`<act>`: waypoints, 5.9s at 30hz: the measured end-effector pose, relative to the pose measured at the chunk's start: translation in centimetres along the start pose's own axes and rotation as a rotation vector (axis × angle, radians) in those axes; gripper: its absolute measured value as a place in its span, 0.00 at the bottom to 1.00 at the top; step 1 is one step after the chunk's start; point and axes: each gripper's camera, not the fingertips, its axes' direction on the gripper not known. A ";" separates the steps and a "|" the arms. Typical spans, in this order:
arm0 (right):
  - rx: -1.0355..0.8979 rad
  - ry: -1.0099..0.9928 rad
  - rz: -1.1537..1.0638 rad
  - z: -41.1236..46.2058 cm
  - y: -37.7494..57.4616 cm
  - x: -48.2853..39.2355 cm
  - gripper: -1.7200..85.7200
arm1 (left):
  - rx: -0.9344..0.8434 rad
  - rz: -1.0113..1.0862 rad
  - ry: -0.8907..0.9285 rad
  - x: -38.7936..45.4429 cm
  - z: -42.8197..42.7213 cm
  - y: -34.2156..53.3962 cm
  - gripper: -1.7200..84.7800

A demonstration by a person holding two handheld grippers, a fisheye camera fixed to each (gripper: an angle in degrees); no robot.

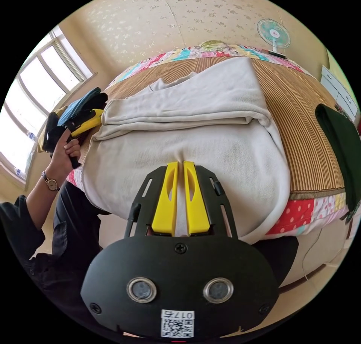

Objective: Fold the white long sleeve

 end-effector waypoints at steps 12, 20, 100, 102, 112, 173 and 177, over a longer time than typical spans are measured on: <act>0.075 -0.069 0.038 1.0 1.9 2.5 0.04 | 0.105 -0.057 0.117 -1.0 -3.6 11.4 0.08; 0.100 0.047 0.024 1.9 2.3 0.8 0.04 | -0.004 0.231 -0.094 7.0 -0.5 18.1 0.12; 0.012 0.338 -0.220 11.3 -7.2 -13.8 0.14 | -0.051 0.062 -0.277 9.4 -1.5 23.1 0.15; 0.006 0.332 -0.214 11.0 -7.7 -13.8 0.14 | -0.095 0.050 -0.269 8.8 -1.5 23.3 0.15; -0.129 0.189 -0.142 0.9 -7.2 -13.2 0.14 | -0.194 0.056 -0.229 8.7 -2.6 20.8 0.08; 0.765 -0.991 -0.021 -39.6 10.7 12.4 0.05 | 0.243 0.169 1.127 4.1 -29.0 12.8 0.05; 0.610 -0.853 0.239 -36.4 10.2 15.5 0.05 | 0.158 -0.096 0.934 1.7 -25.4 13.6 0.05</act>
